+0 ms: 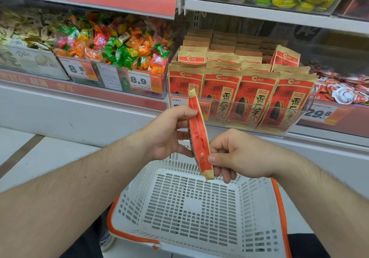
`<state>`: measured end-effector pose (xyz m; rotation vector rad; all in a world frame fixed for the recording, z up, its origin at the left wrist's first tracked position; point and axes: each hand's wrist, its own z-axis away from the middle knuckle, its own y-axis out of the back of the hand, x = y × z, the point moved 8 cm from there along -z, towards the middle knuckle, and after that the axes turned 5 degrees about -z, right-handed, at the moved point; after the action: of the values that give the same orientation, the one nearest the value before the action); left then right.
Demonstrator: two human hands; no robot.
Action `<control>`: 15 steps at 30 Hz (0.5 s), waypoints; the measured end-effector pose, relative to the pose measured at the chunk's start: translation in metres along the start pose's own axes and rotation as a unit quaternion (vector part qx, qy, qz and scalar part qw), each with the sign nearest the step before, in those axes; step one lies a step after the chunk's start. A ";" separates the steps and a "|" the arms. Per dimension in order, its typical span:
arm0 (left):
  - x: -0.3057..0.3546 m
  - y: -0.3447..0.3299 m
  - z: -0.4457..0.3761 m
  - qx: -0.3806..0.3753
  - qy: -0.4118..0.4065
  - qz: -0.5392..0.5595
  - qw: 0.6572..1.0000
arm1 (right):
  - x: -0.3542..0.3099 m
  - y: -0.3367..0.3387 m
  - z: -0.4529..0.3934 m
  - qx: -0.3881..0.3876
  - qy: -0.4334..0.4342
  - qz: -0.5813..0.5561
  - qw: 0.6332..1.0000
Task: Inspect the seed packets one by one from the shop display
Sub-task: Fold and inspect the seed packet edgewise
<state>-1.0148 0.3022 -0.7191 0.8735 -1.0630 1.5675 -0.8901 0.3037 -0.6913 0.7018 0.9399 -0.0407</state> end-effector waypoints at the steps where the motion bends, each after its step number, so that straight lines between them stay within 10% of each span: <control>1: 0.000 0.000 0.000 0.001 0.002 0.001 1.000 | 0.000 0.000 0.000 0.000 0.001 -0.002 1.000; 15: 0.006 0.009 -0.003 0.025 -0.043 0.017 0.999 | 0.006 0.013 -0.005 0.096 0.000 -0.008 0.995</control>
<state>-1.0253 0.3065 -0.7162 0.9686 -1.1075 1.6034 -0.8862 0.3182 -0.6915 0.8716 0.9505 -0.1465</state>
